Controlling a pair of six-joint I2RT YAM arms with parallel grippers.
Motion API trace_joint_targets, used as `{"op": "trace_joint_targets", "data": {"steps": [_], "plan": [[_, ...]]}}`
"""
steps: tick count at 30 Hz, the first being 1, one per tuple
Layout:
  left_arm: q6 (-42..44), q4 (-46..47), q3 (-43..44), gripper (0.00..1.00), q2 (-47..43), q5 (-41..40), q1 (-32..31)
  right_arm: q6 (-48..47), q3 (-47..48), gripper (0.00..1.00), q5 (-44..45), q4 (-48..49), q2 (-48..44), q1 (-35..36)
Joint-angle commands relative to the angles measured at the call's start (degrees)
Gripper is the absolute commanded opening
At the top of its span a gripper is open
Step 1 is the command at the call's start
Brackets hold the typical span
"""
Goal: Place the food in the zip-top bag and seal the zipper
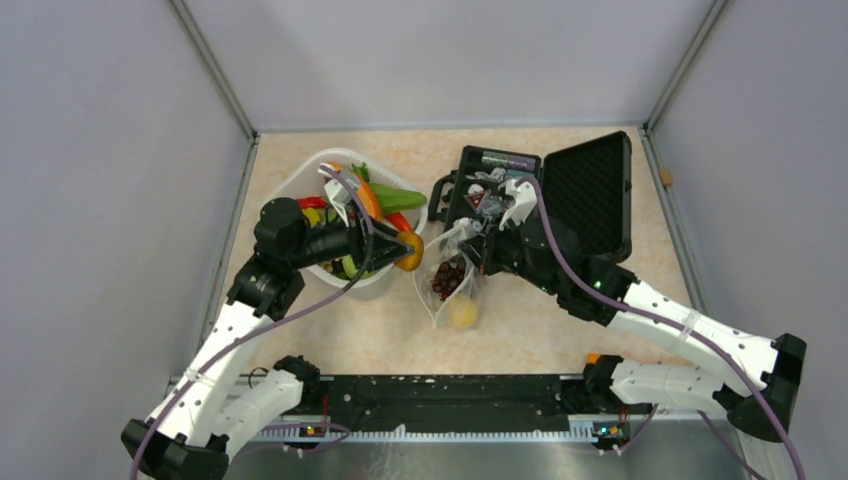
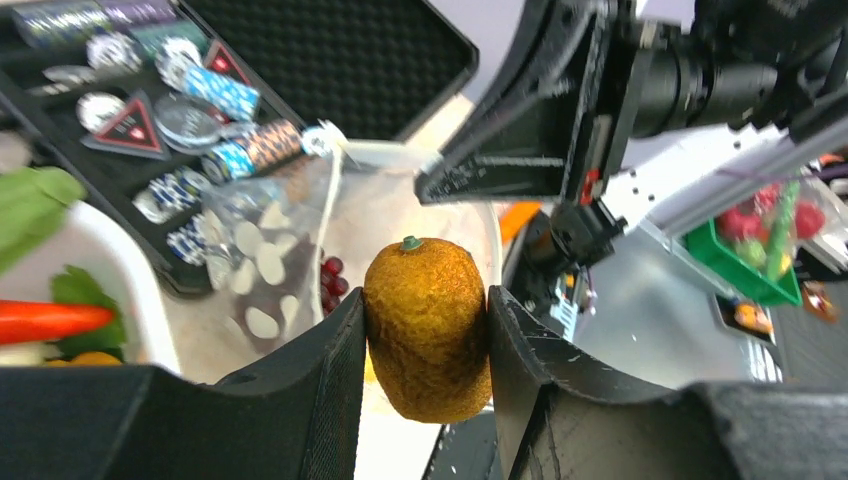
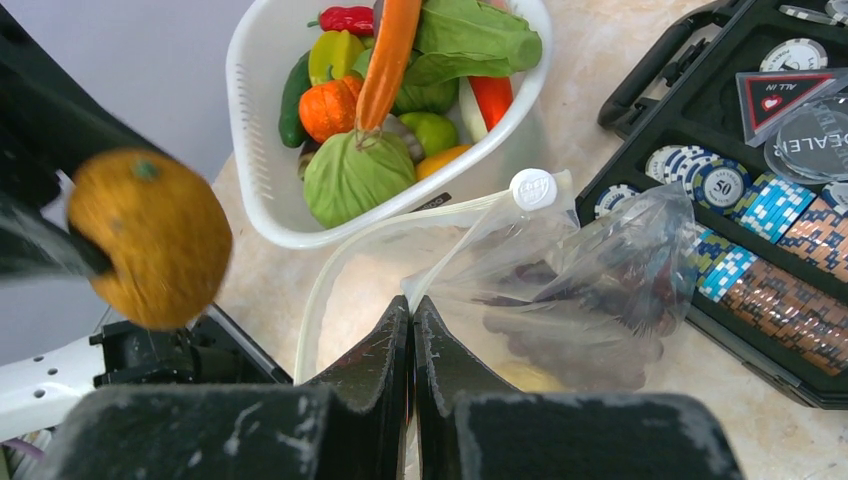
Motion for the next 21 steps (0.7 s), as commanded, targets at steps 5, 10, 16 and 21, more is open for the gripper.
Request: {"op": "trace_joint_targets", "data": {"steps": [5,10,16,21], "plan": [[6.3,-1.22,-3.57,0.0,0.82,-1.82,-7.79,1.82,0.6,0.02,0.05,4.91,-0.04,-0.45],[6.01,-0.38,-2.82,0.0,5.75,-8.82,-13.76,2.26,0.4,0.02,-0.19,5.83,-0.08,-0.5],[5.48,2.78,-2.46,0.06,10.98,-20.42,-20.1,2.49,0.26,0.02,-0.19,5.67,-0.04,-0.46],[5.9,-1.76,0.25,0.32,16.06,-26.87,-21.94,2.48,0.55,0.02,0.41,5.37,-0.07,-0.51]]}}
